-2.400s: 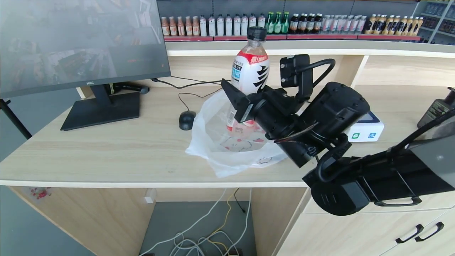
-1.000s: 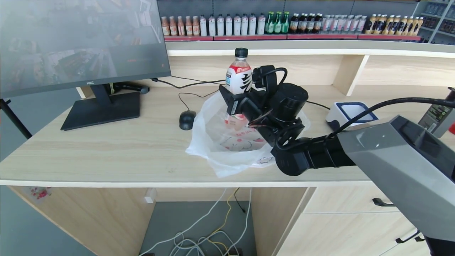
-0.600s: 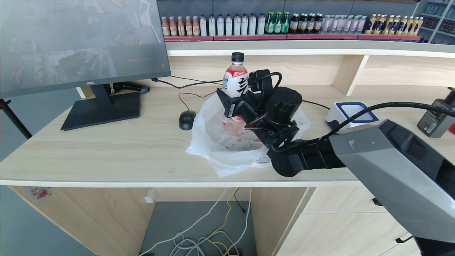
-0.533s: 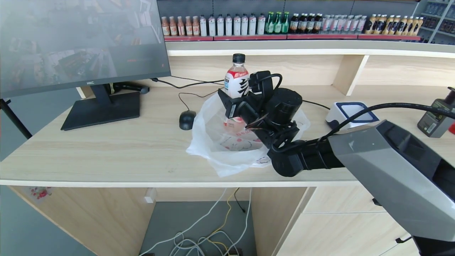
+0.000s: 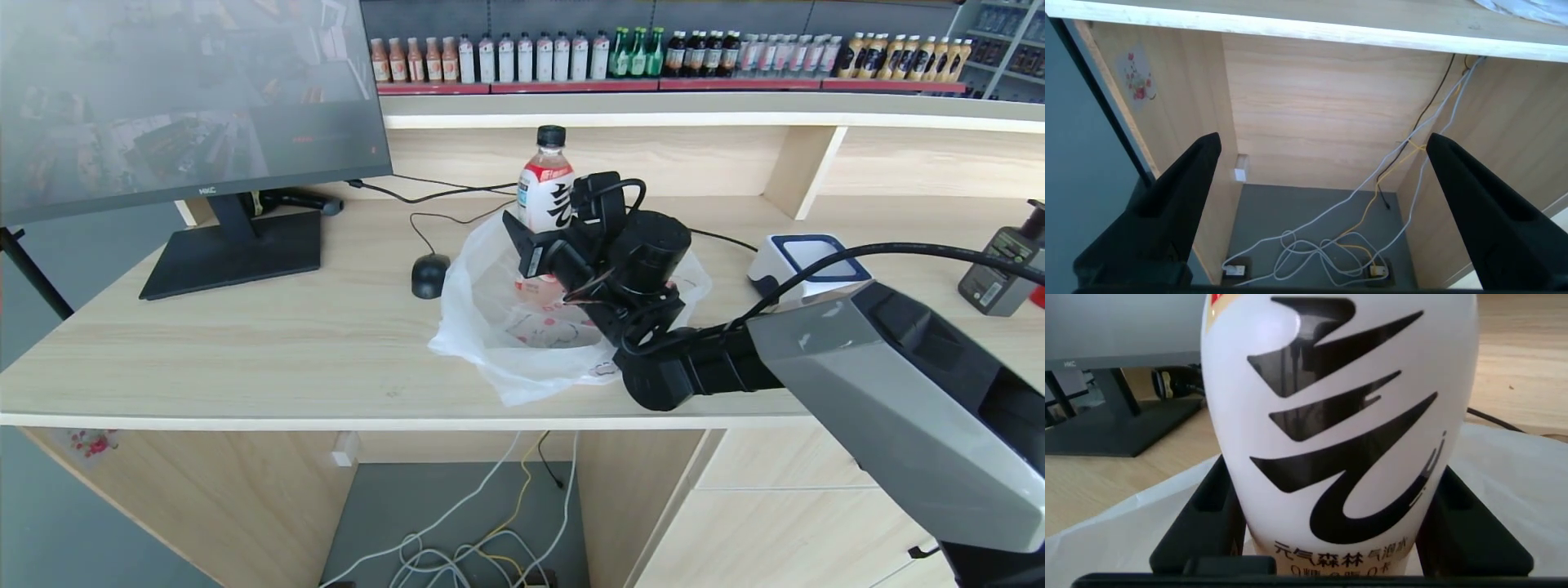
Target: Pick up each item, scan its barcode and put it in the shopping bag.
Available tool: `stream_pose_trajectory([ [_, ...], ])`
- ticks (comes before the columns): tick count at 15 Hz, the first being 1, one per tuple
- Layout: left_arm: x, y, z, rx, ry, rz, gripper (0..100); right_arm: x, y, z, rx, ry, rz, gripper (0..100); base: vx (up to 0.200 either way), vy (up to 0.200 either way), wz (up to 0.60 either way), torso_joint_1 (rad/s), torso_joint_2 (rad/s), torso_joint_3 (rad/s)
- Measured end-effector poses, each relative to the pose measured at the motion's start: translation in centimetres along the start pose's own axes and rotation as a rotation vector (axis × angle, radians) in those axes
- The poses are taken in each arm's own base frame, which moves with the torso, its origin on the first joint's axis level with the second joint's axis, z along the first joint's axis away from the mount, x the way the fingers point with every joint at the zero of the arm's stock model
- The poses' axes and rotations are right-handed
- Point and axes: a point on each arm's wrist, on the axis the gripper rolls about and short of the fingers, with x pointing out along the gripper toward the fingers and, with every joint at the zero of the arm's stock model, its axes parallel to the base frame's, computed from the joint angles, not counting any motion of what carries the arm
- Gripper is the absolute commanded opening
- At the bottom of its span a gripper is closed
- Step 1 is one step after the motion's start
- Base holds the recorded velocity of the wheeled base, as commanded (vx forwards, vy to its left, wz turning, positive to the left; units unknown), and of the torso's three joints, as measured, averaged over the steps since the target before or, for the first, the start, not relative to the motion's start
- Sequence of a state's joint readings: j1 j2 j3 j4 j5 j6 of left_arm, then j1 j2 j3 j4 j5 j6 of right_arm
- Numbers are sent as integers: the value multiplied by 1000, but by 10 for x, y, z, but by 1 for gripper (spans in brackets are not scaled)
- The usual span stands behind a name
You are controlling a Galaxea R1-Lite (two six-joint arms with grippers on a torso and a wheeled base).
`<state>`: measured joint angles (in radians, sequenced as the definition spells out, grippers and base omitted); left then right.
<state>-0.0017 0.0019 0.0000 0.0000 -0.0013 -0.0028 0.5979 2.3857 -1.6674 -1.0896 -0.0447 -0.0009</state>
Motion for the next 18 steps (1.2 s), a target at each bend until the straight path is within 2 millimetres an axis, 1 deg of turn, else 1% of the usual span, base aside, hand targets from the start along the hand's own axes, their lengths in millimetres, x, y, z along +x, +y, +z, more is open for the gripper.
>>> stream_pose_trajectory([
  [7,0,0,0,0,0,1,100,-4,1,-5,2,-2,6,0,0,0,0,0,0,0],
  [8,0,0,0,-1,0,1,100,-5,1,-6,3,3,6,100,0,0,0,0,0,0],
  [13,0,0,0,-1,0,0,100,-7,2,-4,4,-7,13,100,0,0,0,0,0,0],
  [18,0,0,0,-1,0,0,100,-10,1,6,5,-27,14,100,0,0,0,0,0,0],
])
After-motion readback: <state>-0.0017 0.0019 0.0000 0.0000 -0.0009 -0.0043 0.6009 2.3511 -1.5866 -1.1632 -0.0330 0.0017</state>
